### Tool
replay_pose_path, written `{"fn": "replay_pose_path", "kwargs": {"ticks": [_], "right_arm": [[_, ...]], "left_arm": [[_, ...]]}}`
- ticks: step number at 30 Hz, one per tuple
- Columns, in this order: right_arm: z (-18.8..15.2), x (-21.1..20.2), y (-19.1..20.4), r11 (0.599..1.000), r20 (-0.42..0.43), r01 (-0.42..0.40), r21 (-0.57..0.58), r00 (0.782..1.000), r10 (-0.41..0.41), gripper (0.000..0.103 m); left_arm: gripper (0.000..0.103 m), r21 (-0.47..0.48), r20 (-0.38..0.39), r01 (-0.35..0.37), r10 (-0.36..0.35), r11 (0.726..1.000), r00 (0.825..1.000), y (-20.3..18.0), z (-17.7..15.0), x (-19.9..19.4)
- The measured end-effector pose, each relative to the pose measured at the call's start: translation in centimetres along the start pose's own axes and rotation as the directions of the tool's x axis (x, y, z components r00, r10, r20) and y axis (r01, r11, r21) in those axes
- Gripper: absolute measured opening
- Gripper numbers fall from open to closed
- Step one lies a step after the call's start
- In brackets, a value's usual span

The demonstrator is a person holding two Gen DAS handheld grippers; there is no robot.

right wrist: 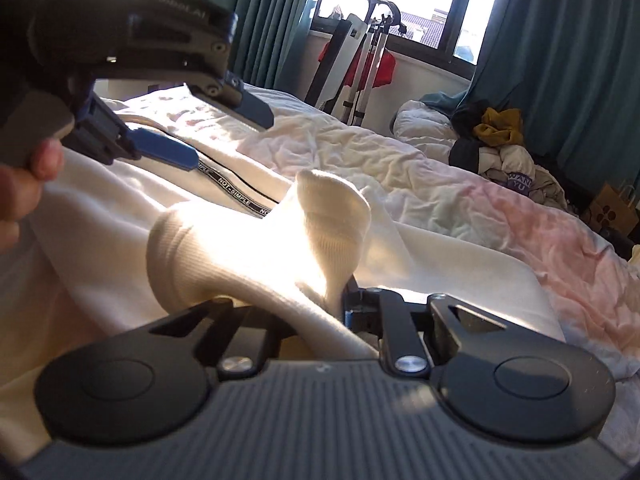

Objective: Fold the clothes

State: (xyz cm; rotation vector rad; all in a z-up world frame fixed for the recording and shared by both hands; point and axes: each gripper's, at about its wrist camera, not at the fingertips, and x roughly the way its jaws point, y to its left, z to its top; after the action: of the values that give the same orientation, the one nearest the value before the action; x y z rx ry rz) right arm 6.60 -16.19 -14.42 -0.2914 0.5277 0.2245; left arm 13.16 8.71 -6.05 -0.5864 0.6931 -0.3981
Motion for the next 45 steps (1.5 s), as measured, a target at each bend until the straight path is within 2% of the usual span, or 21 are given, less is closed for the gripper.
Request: {"fn": "replay_pose_path", "kwargs": {"ticks": [5,8,11,13,14,16,20,22,25,27,29,30,31,34,37,39,41,43,44,45], "right_arm": [[-0.8,-0.2,-0.2,0.996,-0.08,-0.062,0.059,0.995,0.067,0.02],[-0.9,-1.1,-0.9,0.986,-0.077,-0.102,0.129,0.991,0.113,0.027],[-1.1,-2.5,-1.7,0.974,-0.061,-0.157,0.167,0.984,0.169,0.039],[-1.2,-3.4,-2.6,0.96,-0.048,-0.192,0.202,0.977,0.206,0.053],[-1.3,-3.9,-3.2,0.951,-0.04,-0.209,0.23,0.974,0.223,0.055],[-1.3,-4.5,-4.5,0.925,-0.02,-0.252,0.286,0.963,0.269,0.056],[-1.2,-5.1,-6.8,0.846,0.052,-0.351,0.401,0.931,0.362,0.056],[-1.0,-5.7,-7.5,0.821,0.112,-0.395,0.411,0.916,0.385,0.057],[-1.0,-5.8,-7.8,0.814,0.169,-0.428,0.392,0.904,0.394,0.057],[-1.1,-4.8,-7.5,0.835,0.155,-0.417,0.36,0.909,0.387,0.057],[-1.5,-3.2,-6.9,0.855,0.116,-0.4,0.331,0.916,0.383,0.057],[-1.7,-2.6,-6.6,0.86,0.105,-0.399,0.318,0.917,0.386,0.057],[-1.8,-2.0,-6.3,0.864,0.097,-0.401,0.304,0.915,0.391,0.057],[-2.1,-0.7,-5.4,0.875,0.075,-0.407,0.263,0.913,0.402,0.056],[-2.2,-0.3,-4.1,0.905,0.053,-0.377,0.198,0.926,0.374,0.056],[-2.2,-0.5,-3.4,0.923,0.053,-0.347,0.168,0.938,0.343,0.058],[-2.2,-0.7,-2.8,0.939,0.054,-0.316,0.138,0.949,0.311,0.059],[-2.1,-0.9,-2.1,0.953,0.056,-0.284,0.108,0.959,0.279,0.059],[-2.1,-1.0,-1.8,0.959,0.057,-0.268,0.093,0.963,0.263,0.059],[-2.1,-1.1,-1.4,0.965,0.058,-0.251,0.078,0.967,0.247,0.058]], "left_arm": [[0.071,0.008,-0.056,0.005,-0.005,1.0,0.998,0.4,-0.8,1.8],[0.071,0.044,-0.073,-0.012,0.015,0.999,0.997,0.1,-1.2,2.8],[0.071,0.076,-0.098,-0.024,0.031,0.997,0.995,-0.6,-1.2,3.8],[0.071,0.11,-0.11,-0.031,0.043,0.993,0.993,-1.1,-0.9,4.6],[0.071,0.123,-0.112,-0.037,0.051,0.992,0.992,-1.3,-0.6,4.9],[0.071,0.136,-0.113,-0.035,0.051,0.99,0.992,-1.6,0.0,5.6],[0.069,0.136,-0.106,-0.046,0.06,0.99,0.993,-1.6,1.4,7.3],[0.063,0.115,-0.124,-0.028,0.042,0.993,0.991,-1.2,2.1,8.6],[0.053,0.107,-0.15,-0.023,0.039,0.994,0.988,-0.6,2.3,10.8],[0.045,0.12,-0.152,-0.033,0.051,0.992,0.987,-0.2,2.2,11.9],[0.03,0.133,-0.144,-0.046,0.065,0.99,0.987,0.1,2.1,12.6],[0.004,0.136,-0.146,-0.048,0.068,0.99,0.987,0.2,2.2,12.9],[0.004,0.132,-0.156,-0.037,0.058,0.991,0.986,0.3,2.4,13.0],[0.004,0.185,-0.1,-0.011,0.03,0.983,0.995,-0.6,2.9,12.3],[0.004,0.202,-0.05,-0.018,0.029,0.979,0.998,-1.2,3.6,11.4],[0.005,0.217,-0.058,-0.028,0.041,0.976,0.997,-0.6,3.5,11.4],[0.006,0.154,-0.1,-0.023,0.039,0.988,0.994,0.6,3.4,11.5],[0.007,0.117,-0.109,0.0,0.013,0.993,0.994,0.9,3.4,10.9],[0.009,0.123,-0.103,0.011,0.002,0.992,0.995,0.6,3.5,10.5],[0.016,0.129,-0.096,0.02,-0.008,0.991,0.995,0.4,3.6,10.0]]}}
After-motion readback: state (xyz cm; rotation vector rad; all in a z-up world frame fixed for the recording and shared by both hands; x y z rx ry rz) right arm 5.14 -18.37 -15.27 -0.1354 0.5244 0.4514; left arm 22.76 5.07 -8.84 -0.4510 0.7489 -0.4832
